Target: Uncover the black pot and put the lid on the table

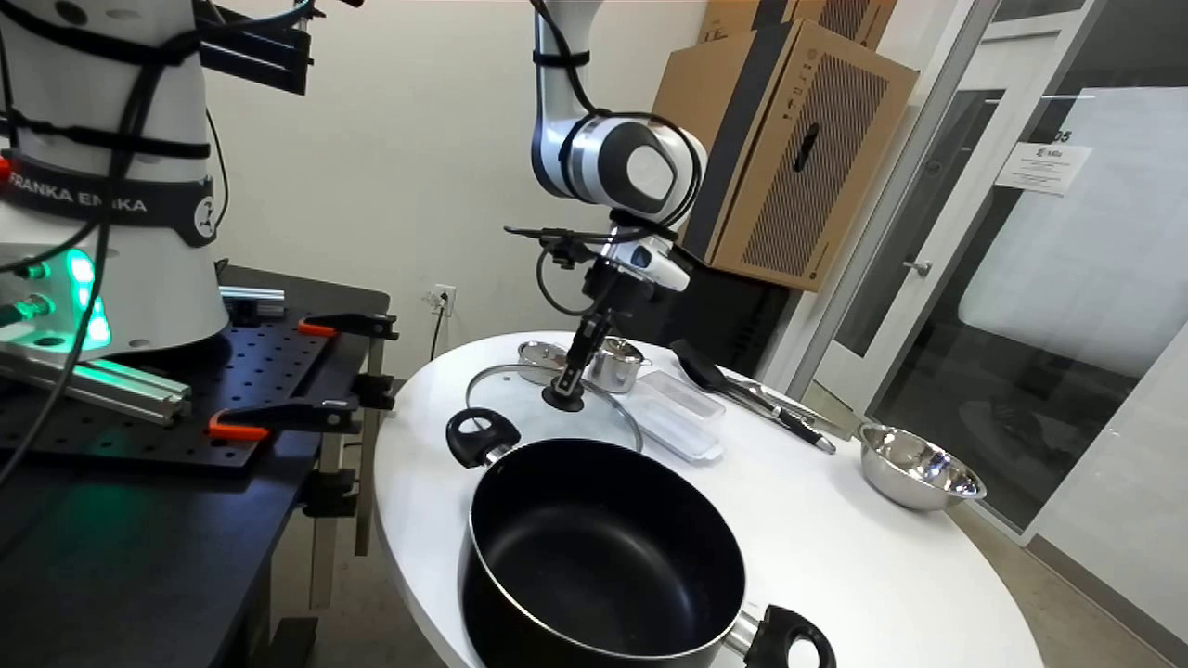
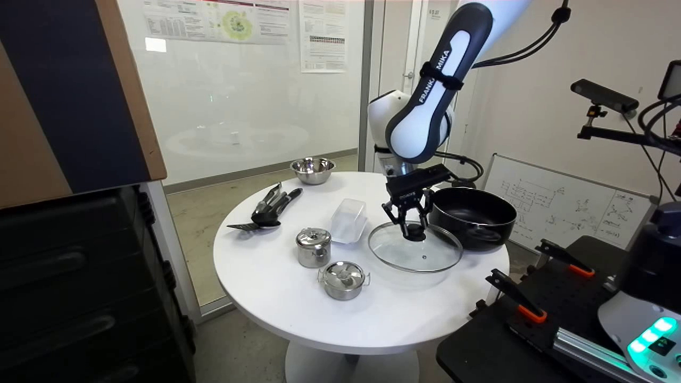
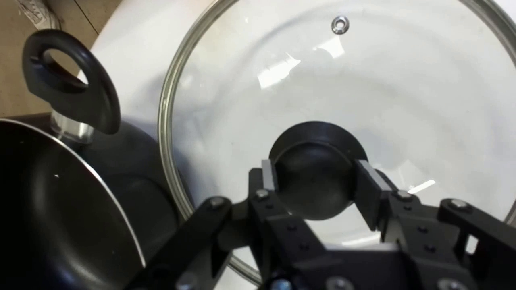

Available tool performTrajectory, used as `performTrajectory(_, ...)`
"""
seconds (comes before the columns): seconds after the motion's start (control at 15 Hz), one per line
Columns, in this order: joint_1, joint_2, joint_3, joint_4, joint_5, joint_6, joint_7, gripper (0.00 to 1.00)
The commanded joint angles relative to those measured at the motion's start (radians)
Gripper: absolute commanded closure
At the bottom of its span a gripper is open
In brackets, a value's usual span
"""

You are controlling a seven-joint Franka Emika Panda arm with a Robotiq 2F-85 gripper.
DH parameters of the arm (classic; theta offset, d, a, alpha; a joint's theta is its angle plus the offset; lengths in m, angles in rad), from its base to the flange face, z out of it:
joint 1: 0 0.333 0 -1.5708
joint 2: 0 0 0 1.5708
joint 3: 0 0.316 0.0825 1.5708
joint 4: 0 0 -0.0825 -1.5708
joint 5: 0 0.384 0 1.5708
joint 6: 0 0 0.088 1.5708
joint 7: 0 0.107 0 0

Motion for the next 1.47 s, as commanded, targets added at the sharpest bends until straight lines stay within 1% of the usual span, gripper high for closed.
performTrajectory(0.0, 0.044, 0.035, -0.046, 0.011, -0.031, 0.050, 0.028, 0.76)
performTrajectory(0.47, 0.094, 0.068, -0.093, 0.011, -0.030, 0.101, 0.025, 0.76)
performTrajectory(0.53, 0.100, 0.070, -0.098, 0.011, -0.029, 0.104, 0.025, 0.45)
performTrajectory(0.6, 0.106, 0.072, -0.104, 0.011, -0.029, 0.107, 0.028, 0.24)
performTrajectory(0.67, 0.111, 0.072, -0.109, 0.011, -0.029, 0.110, 0.030, 0.21)
performTrajectory(0.73, 0.116, 0.072, -0.114, 0.012, -0.030, 0.110, 0.032, 0.19)
performTrajectory(0.93, 0.123, 0.072, -0.124, 0.015, -0.029, 0.115, 0.035, 0.02)
performTrajectory(1.0, 0.123, 0.072, -0.124, 0.016, -0.024, 0.111, 0.034, 0.00)
performTrajectory(1.33, 0.105, 0.072, -0.105, 0.015, 0.012, 0.104, 0.026, 0.00)
performTrajectory(1.4, 0.069, -0.115, -0.114, -0.078, 0.021, 0.025, -0.038, 0.00)
